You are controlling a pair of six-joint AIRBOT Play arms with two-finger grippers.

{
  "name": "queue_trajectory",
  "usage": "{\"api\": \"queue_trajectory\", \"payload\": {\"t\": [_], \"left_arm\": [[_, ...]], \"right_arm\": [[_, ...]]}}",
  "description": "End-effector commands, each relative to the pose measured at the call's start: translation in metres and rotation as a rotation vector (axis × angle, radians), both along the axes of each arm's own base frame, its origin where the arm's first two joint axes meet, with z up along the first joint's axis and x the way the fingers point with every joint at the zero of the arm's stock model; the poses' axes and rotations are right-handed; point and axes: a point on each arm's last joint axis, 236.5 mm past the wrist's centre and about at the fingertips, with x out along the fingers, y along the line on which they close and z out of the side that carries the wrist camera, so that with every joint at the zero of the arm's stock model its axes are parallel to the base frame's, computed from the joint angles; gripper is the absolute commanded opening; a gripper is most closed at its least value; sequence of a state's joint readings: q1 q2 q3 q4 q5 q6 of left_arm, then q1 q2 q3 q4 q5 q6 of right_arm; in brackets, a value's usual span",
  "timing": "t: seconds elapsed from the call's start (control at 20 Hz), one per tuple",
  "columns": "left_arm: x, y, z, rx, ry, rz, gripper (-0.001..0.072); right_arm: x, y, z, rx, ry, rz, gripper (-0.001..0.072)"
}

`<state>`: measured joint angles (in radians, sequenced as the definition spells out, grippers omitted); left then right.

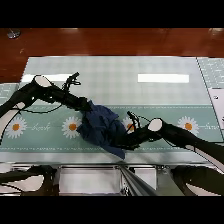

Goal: Fold the shirts.

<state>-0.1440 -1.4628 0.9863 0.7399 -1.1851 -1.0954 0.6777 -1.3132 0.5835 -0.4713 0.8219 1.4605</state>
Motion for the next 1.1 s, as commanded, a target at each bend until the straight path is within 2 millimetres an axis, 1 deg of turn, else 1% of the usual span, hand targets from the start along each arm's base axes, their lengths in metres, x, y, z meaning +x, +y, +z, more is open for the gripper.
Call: {"api": "queue_trajectory", "payload": {"t": [0.0,0.05,0.1,0.2,0.25,0.35,0.4,0.45,0.5,0.55,0.6,0.65,0.7,0.75,0.8,0.85,0.9,0.95,1.0,1.05], "left_arm": [[0.001,0.000,0.000,0.001,-0.001,0.004,0.0017],[0.001,0.000,0.000,0.001,0.007,0.012,0.0016],[0.002,0.000,0.001,0.001,0.014,0.021,0.0017],[0.003,-0.001,0.006,-0.006,0.009,0.011,0.0016],[0.003,-0.002,0.012,-0.012,0.007,-0.002,0.0016],[0.007,-0.003,0.029,-0.030,-0.006,-0.034,0.0017],[0.013,0.000,0.042,-0.041,-0.024,-0.040,0.0016],[0.021,0.004,0.056,-0.050,-0.050,-0.040,0.0016],[0.032,0.011,0.074,-0.056,-0.078,-0.019,0.0017],[0.043,0.018,0.093,-0.061,-0.114,0.004,0.0017],[0.054,0.027,0.116,-0.065,-0.169,0.028,0.0016],[0.065,0.035,0.139,-0.066,-0.228,0.056,0.0017],[0.074,0.044,0.168,-0.071,-0.300,0.085,0.0016],[0.080,0.049,0.199,-0.089,-0.374,0.108,0.0017],[0.084,0.053,0.232,-0.113,-0.454,0.129,0.0016],[0.085,0.056,0.270,-0.149,-0.541,0.157,0.0017],[0.082,0.060,0.313,-0.185,-0.635,0.185,0.0016],[0.075,0.064,0.354,-0.209,-0.740,0.206,0.0016],[0.064,0.071,0.394,-0.208,-0.855,0.230,0.0016],[0.048,0.080,0.435,-0.195,-0.977,0.253,0.0016]], "right_arm": [[0.001,0.014,0.004,0.031,-0.005,0.087,0.0400],[-0.003,0.014,0.006,0.043,-0.010,0.118,0.0232],[-0.008,0.015,0.008,0.062,-0.027,0.167,0.0022],[-0.015,0.014,0.011,0.080,-0.034,0.214,0.0031],[-0.014,0.013,0.010,0.077,-0.039,0.218,0.0031],[-0.012,0.013,0.011,0.078,-0.045,0.213,0.0031],[-0.007,0.014,0.015,0.088,-0.047,0.207,0.0032],[0.000,0.014,0.023,0.100,-0.066,0.205,0.0031],[0.015,0.011,0.035,0.108,-0.112,0.208,0.0031],[0.033,0.006,0.052,0.112,-0.171,0.204,0.0031],[0.059,-0.002,0.075,0.112,-0.242,0.176,0.0031],[0.089,-0.015,0.104,0.107,-0.328,0.134,0.0031],[0.118,-0.030,0.137,0.103,-0.419,0.081,0.0031],[0.147,-0.050,0.178,0.095,-0.529,0.018,0.0031],[0.169,-0.069,0.219,0.082,-0.636,-0.039,0.0031],[0.184,-0.088,0.263,0.071,-0.748,-0.083,0.0031],[0.192,-0.105,0.312,0.069,-0.877,-0.106,0.0031],[0.188,-0.115,0.359,0.075,-1.006,-0.100,0.0031],[0.177,-0.126,0.405,0.070,-1.125,-0.096,0.0031],[0.161,-0.137,0.446,0.049,-1.229,-0.096,0.0031]]}}
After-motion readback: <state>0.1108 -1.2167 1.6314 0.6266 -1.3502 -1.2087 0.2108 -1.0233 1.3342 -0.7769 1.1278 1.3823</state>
